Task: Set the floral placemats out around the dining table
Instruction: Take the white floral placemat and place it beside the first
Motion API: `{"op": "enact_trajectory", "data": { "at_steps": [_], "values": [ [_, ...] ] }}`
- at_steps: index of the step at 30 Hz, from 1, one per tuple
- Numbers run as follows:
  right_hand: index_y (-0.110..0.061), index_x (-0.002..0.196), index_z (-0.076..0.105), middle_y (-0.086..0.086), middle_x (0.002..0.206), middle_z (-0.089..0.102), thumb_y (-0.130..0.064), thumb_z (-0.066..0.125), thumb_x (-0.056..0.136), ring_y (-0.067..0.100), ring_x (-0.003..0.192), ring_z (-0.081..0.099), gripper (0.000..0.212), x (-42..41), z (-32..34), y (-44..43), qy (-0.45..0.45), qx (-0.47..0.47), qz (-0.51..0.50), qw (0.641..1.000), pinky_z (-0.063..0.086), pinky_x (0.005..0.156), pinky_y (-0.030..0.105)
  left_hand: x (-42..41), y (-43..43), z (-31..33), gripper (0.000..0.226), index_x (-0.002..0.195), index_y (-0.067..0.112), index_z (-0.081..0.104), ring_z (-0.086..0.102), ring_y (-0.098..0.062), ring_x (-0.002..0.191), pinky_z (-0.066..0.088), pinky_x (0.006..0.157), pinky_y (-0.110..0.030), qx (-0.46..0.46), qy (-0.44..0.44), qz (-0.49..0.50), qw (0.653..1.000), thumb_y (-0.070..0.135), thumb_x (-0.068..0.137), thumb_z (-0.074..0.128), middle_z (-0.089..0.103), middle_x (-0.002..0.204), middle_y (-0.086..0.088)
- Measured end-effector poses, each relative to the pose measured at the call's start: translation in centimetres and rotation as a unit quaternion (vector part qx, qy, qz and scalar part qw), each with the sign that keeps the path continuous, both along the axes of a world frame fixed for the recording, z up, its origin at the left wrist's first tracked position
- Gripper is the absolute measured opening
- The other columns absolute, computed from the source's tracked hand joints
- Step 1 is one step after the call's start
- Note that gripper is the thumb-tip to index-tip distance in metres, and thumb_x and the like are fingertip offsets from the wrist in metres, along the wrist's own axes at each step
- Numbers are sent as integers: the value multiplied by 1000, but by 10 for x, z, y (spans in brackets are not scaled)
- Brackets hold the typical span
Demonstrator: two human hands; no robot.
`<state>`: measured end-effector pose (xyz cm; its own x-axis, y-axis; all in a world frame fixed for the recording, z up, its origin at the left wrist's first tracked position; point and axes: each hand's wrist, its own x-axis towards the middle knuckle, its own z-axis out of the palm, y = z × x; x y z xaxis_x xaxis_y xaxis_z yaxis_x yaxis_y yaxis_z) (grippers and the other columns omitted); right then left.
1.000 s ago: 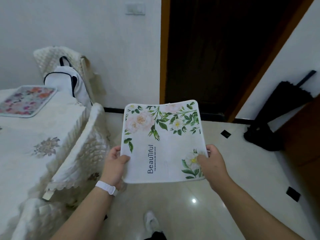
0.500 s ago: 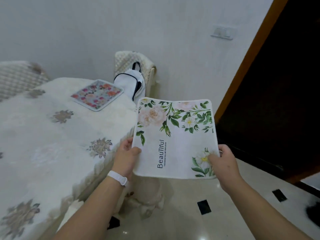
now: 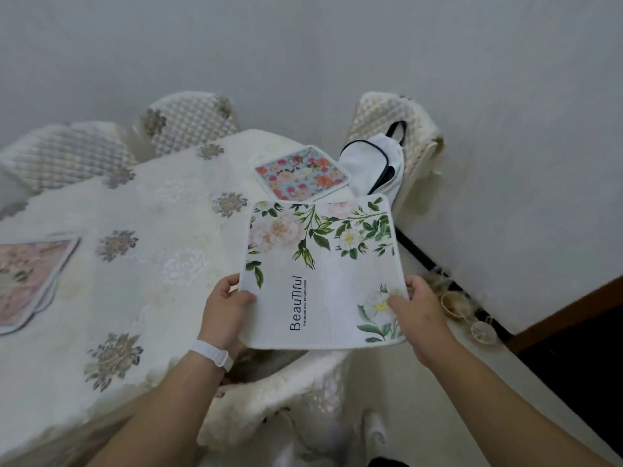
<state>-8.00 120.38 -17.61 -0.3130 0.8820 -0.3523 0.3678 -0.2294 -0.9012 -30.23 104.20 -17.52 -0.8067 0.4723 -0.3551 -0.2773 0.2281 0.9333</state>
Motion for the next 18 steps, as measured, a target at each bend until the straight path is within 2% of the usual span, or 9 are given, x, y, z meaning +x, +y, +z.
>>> {"op": "enact_trajectory", "data": {
  "at_steps": [4, 8, 12, 14, 18],
  "values": [
    [-21, 94, 58, 7, 93, 71, -2, 55, 88, 28, 82, 72, 20, -19, -8, 66, -13, -14, 62, 998, 61, 76, 52, 2, 38, 2, 26, 104, 12, 59, 63, -29, 71, 50, 62, -36, -13, -18, 61, 998, -4, 86, 51, 70, 93, -12],
    [-19, 94, 59, 10, 93, 72, -1, 56, 86, 32, 84, 72, 20, -51, -14, 109, -3, -32, 130, 991, 59, 77, 55, 0, 56, 4, 26, 103, 15, 59, 65, -30, 75, 54, 65, -41, -38, 12, 116, 992, -3, 85, 52, 71, 95, -9],
    [-20, 87, 57, 10, 88, 70, 0, 56, 86, 34, 81, 69, 21, -93, -15, 117, -1, -29, 195, 980, 58, 75, 50, 0, 40, 5, 27, 101, 17, 60, 64, -34, 81, 54, 76, -51, -60, 30, 199, 978, -3, 84, 52, 70, 97, -9],
    [-20, 90, 57, 10, 87, 70, -2, 56, 86, 32, 78, 69, 18, -109, -17, 114, -4, -35, 236, 971, 57, 70, 47, -4, 29, 3, 28, 105, 15, 60, 64, -35, 83, 53, 78, -52, -66, 29, 241, 968, -4, 84, 52, 70, 97, -9],
    [-15, 99, 58, 5, 90, 68, -4, 55, 90, 23, 75, 67, 15, -134, -24, 108, -22, -48, 311, 949, 48, 56, 29, -14, 12, -8, 31, 107, 14, 60, 64, -33, 82, 54, 75, -49, -78, 18, 273, 959, -4, 84, 51, 71, 97, -8]
  ]
}}
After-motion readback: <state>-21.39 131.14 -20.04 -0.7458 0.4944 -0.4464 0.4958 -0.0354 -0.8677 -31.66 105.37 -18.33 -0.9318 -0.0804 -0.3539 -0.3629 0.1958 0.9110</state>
